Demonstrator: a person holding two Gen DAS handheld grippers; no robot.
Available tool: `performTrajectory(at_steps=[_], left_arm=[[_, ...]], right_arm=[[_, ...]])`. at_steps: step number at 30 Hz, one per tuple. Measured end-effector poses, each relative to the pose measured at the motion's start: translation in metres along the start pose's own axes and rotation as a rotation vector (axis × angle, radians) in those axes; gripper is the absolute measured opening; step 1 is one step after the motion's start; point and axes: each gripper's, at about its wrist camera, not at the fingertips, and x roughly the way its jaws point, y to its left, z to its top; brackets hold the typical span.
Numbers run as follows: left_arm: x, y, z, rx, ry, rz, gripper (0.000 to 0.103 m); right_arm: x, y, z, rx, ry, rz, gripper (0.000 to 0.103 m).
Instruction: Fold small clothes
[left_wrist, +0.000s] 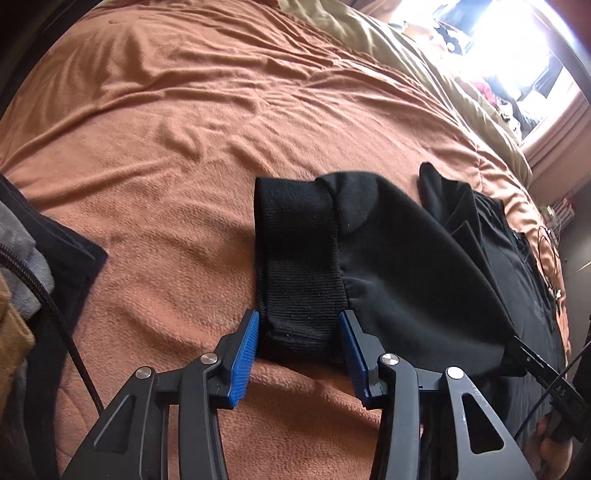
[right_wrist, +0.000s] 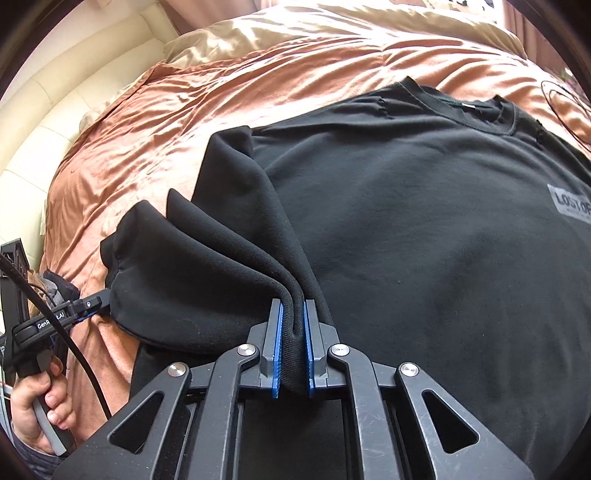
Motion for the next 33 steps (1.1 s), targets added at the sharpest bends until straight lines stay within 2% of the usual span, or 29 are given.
performTrajectory(at_steps=[2, 3, 4, 5, 6, 7, 18, 26, 33], left_arm=[[0.001, -0.003, -0.001, 0.002, 0.002, -0.007, 0.036], [0.001, -0.003, -0.001, -0.001, 0.003, -0.015, 0.023], [0.000, -0.004, 0.000, -0.007, 0.005, -0.029, 0.016], [-0.003, -0.006, 0.000, -0.011, -0.001, -0.048, 0.015], [-0.008, -0.010, 0.001, -0.003, -0.014, -0.045, 0.014], [-0.013, -0.015, 0.002, 0.013, -0.035, -0.039, 0.014], [-0.076, -0.105, 0.021, 0.164, -0.166, -0.090, 0.013], [-0.088, -0.185, 0.025, 0.273, -0.186, -0.140, 0.013], [-0.079, -0.259, 0.015, 0.361, -0.174, -0.174, 0.013]], right_arm=[[-0.003, -0.001, 0.001, 0.012, 0.016, 0.005, 0.010], [-0.005, -0.003, 0.002, 0.020, 0.024, -0.006, 0.018], [-0.008, -0.005, 0.002, 0.030, 0.028, -0.020, 0.025], [-0.013, -0.008, 0.003, 0.041, 0.022, -0.030, 0.042], [-0.019, -0.011, 0.003, 0.046, 0.006, -0.028, 0.055], [-0.025, -0.013, 0.003, 0.046, -0.008, -0.025, 0.058], [-0.071, -0.063, -0.005, 0.105, -0.048, 0.028, 0.058], [-0.106, -0.114, -0.016, 0.172, -0.084, 0.035, 0.058], [-0.136, -0.169, -0.029, 0.247, -0.114, 0.039, 0.058]])
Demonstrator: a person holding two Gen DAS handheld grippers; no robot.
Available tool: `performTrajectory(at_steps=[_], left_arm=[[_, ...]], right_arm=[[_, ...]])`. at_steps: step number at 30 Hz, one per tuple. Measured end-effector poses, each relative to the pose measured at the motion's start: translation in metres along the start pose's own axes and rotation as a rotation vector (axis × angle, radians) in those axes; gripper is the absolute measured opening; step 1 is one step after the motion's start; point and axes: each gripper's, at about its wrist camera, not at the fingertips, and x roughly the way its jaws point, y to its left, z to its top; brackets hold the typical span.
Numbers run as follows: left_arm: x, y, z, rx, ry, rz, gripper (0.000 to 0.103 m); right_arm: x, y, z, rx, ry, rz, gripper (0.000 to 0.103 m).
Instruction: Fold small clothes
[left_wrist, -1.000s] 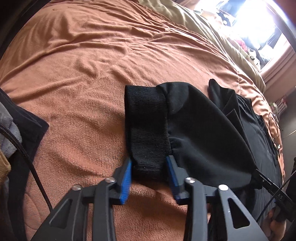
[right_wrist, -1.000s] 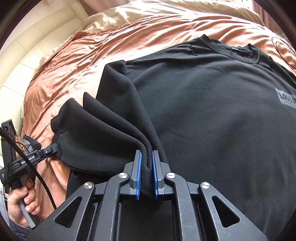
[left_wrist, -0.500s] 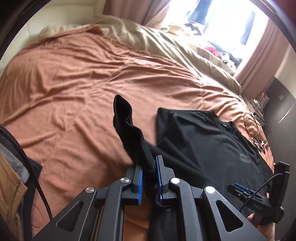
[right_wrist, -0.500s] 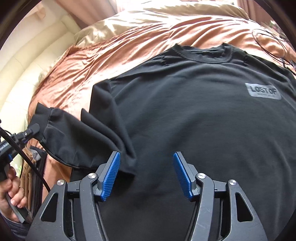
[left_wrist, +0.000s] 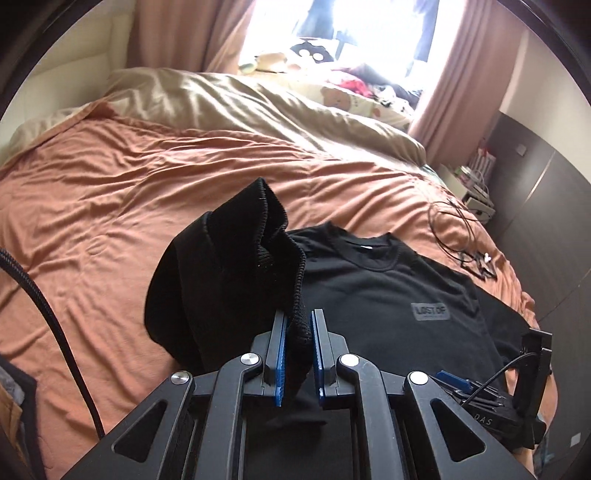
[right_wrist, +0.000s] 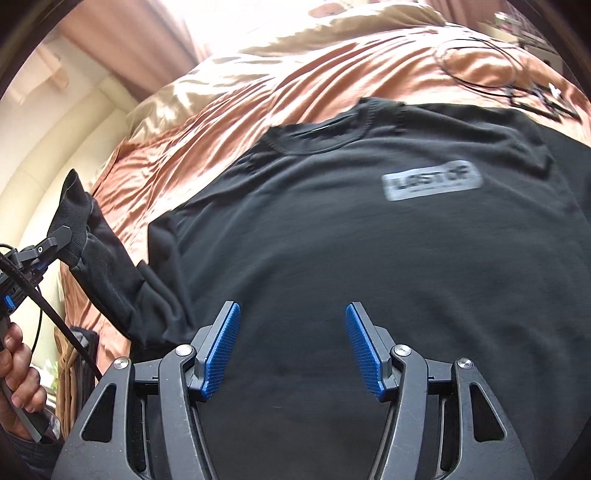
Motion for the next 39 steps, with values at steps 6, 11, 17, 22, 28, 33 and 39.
performTrajectory(at_steps=[6, 11, 17, 22, 28, 33, 39], left_arm=[[0.026, -0.053, 0.004, 0.055, 0.027, -0.040, 0.012], [0.051, -0.101, 0.005, 0.101, 0.057, -0.077, 0.012], [0.079, -0.153, 0.004, 0.131, 0.091, -0.127, 0.011], [0.094, -0.190, 0.001, 0.146, 0.111, -0.173, 0.011], [0.107, -0.225, -0.007, 0.152, 0.132, -0.254, 0.011], [0.114, -0.248, -0.014, 0.167, 0.149, -0.303, 0.011], [0.125, -0.261, -0.025, 0.153, 0.193, -0.342, 0.015]], right_arm=[[-0.027, -0.046, -0.001, 0.066, -0.024, 0.001, 0.058], [-0.047, -0.080, -0.002, 0.121, -0.047, -0.001, 0.058], [-0.068, -0.114, -0.009, 0.183, -0.076, 0.013, 0.058], [-0.079, -0.136, -0.014, 0.224, -0.084, 0.008, 0.058], [-0.090, -0.148, -0.015, 0.252, -0.095, 0.004, 0.058], [-0.099, -0.156, -0.015, 0.271, -0.109, 0.003, 0.058], [-0.103, -0.163, -0.019, 0.278, -0.111, -0.011, 0.058]])
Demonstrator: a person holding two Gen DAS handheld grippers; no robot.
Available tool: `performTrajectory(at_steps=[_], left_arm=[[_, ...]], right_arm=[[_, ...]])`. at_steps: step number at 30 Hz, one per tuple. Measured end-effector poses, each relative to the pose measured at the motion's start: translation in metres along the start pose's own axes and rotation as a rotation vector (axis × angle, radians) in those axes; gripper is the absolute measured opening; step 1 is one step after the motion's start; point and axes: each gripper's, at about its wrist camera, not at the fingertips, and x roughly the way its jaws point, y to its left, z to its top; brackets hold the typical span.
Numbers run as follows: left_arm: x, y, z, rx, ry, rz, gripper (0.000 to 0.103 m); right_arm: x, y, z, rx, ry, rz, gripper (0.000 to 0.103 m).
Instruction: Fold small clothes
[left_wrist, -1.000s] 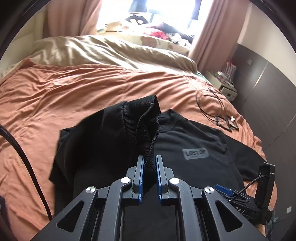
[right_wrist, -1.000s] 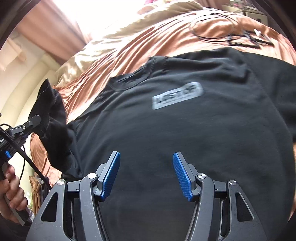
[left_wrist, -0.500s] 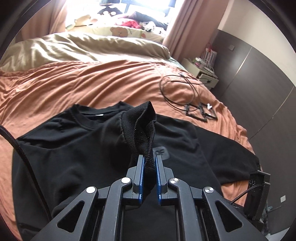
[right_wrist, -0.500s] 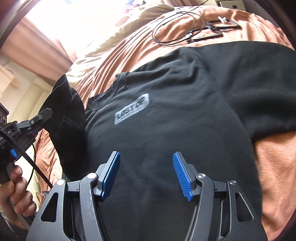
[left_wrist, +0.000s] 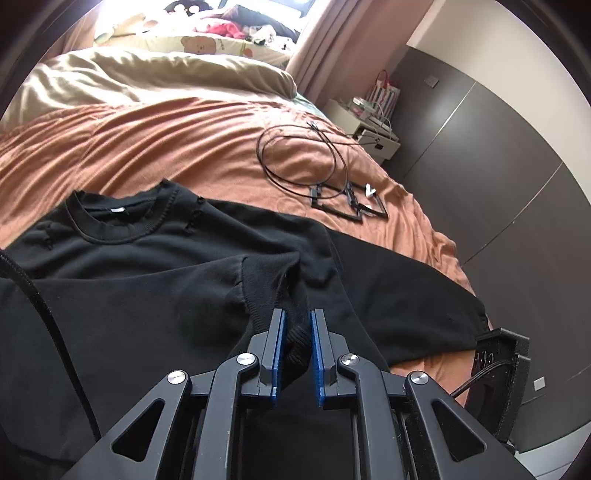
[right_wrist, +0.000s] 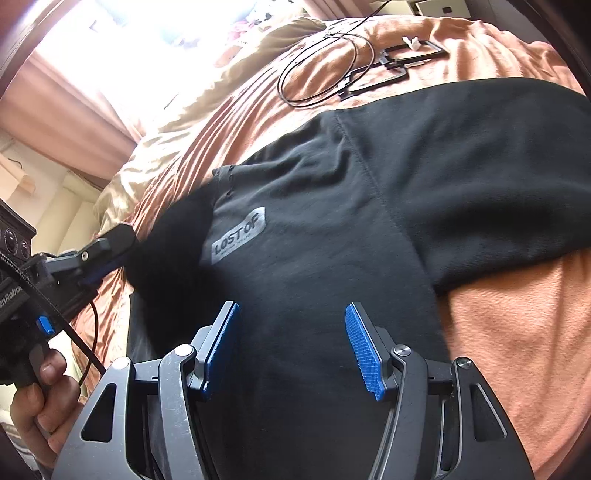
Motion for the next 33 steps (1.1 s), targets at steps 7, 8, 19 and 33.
performTrajectory(at_steps=[7, 8, 19, 33], left_arm=[[-0.009, 0.029, -0.012, -0.017, 0.026, 0.036, 0.021], [-0.013, 0.039, -0.013, -0.031, 0.023, 0.047, 0.021], [-0.074, 0.152, -0.032, -0.147, -0.014, 0.214, 0.021], [-0.166, 0.303, -0.084, -0.334, -0.054, 0.385, 0.021]], right_arm=[[0.011, 0.004, 0.001, 0.016, 0.017, 0.018, 0.058], [0.015, 0.006, 0.002, 0.015, 0.022, 0.019, 0.058], [0.057, 0.022, 0.007, 0.032, 0.060, -0.001, 0.042], [0.085, 0.032, 0.031, -0.008, 0.068, -0.063, 0.042]])
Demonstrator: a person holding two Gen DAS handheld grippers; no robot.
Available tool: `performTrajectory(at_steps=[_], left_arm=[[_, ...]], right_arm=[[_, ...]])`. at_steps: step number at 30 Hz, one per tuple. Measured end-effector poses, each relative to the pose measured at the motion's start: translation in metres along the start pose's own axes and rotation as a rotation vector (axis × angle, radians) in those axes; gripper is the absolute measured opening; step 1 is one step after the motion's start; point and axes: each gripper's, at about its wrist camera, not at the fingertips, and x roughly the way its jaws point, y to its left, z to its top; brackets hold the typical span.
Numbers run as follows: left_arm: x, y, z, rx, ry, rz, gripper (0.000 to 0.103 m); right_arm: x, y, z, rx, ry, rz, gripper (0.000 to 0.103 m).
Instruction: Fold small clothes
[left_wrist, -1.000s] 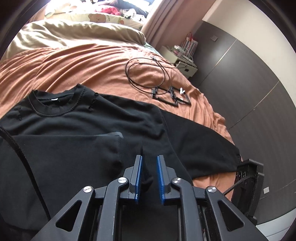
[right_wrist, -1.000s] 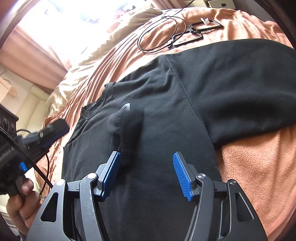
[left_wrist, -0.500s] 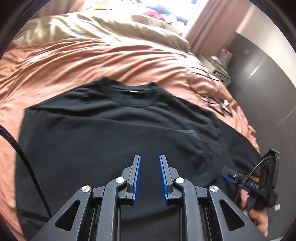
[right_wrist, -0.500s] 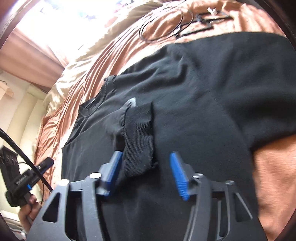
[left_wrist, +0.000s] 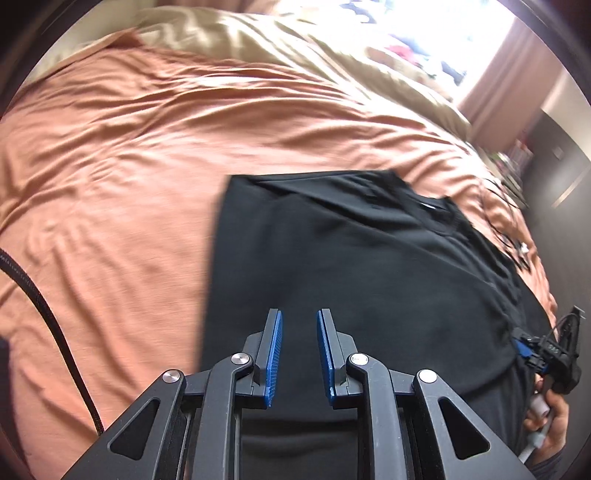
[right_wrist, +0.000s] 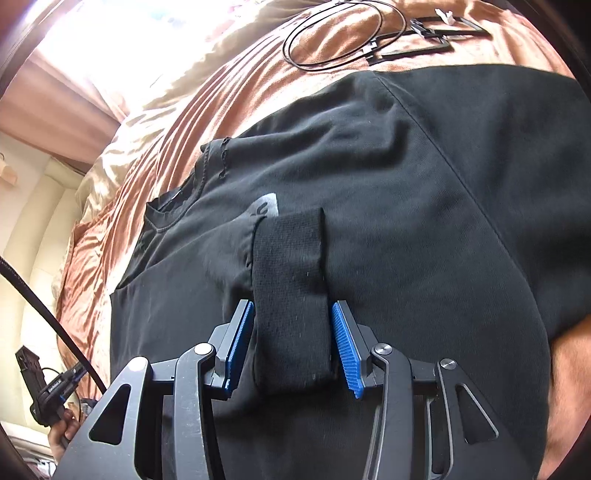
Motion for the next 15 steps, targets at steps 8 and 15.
performTrajectory(at_steps=[8, 15], left_arm=[[0.004, 0.050, -0.022, -0.036, 0.046, 0.001, 0.021], [0.008, 0.056, -0.043, -0.022, 0.080, -0.041, 0.030]], right_arm=[[0.013, 0.004, 0.011, -0.027, 0.019, -0.003, 0.042], [0.016, 0.012, 0.011, -0.051, 0.043, -0.012, 0.006]])
